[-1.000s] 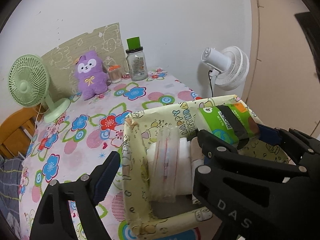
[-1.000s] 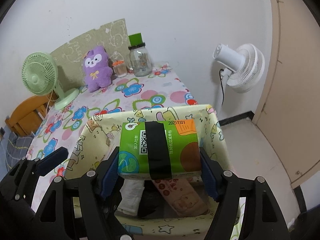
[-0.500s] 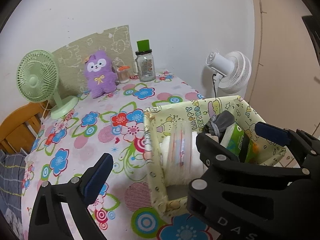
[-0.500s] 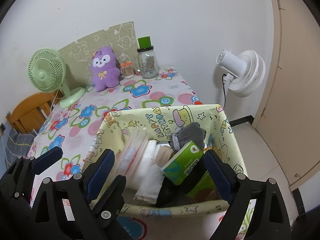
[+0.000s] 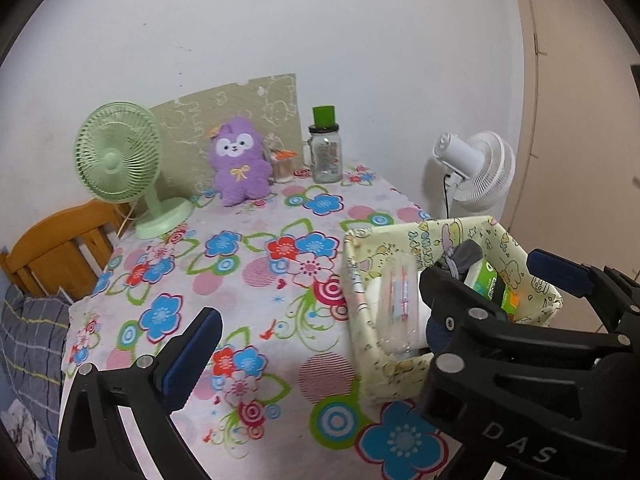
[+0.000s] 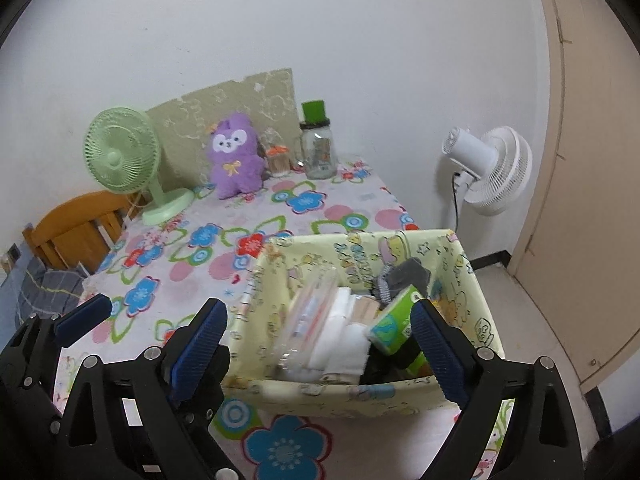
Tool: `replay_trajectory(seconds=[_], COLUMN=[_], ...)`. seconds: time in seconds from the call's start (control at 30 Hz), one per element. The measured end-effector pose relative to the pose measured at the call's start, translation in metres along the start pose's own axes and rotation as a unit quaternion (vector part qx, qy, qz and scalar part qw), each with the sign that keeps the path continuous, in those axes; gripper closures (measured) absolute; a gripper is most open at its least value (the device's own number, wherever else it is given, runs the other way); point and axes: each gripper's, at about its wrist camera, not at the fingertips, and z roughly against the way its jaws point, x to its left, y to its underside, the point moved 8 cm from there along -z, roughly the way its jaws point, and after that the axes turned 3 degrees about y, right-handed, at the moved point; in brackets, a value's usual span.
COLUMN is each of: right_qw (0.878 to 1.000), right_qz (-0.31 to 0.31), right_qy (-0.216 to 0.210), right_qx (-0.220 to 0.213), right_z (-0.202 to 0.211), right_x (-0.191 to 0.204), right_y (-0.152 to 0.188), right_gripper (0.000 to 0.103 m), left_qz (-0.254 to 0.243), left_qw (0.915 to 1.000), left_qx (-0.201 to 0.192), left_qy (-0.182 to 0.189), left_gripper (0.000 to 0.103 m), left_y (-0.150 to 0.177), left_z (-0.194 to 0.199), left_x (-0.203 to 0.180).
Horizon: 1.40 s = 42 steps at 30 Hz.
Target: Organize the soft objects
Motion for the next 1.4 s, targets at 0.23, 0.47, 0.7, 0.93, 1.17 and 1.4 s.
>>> replay_trajectory(seconds=[0.23,0.47,0.7,0.93,1.17,1.4], right_qw=[0.999,0.998,0.996,0.995,0.993,0.993], right_qz=[0.015,0.024,0.038,0.034,0.038,0.036], right_qy=[-0.003,-0.003,-0.007,-0.011,-0.013,-0.014], right_qx=[-0.03,-0.054,-0.077,-0.098,-0.113,-0.115], right_z=[0.03,0.055,0.08,0.099,0.113,0.117], right_x=[0.019,0.034,0.05,0.055,0.059,0.059], right_y=[-0.005,-0.005,-0.002,-0.006,-0.006,-0.003], right_gripper=[0.007,0.006,0.004,0.002,0.001,0.001], left_qz=[0.025,0.038,0.051,0.071,0.089,0.093], left_qw=[0.9994,0.9977,0.9952,0.9913,0.9883,0.9876], left_qx=[-0.022,-0.048,-0.068,-0.091,-0.102,-0.103], left_qy=[-0.012,-0.032,-0.05,-0.062,-0.07,-0.073], left_gripper=[0.0,0.0,0.0,0.0,0.0,0.0], left_y=[0.001,0.005,0.012,0.015,0.02,0.023], left_z=[0.029,0.06,0.087,0.114,0.126,0.129], left_x=[0.025,0.049,0.07,0.091,0.105,0.109])
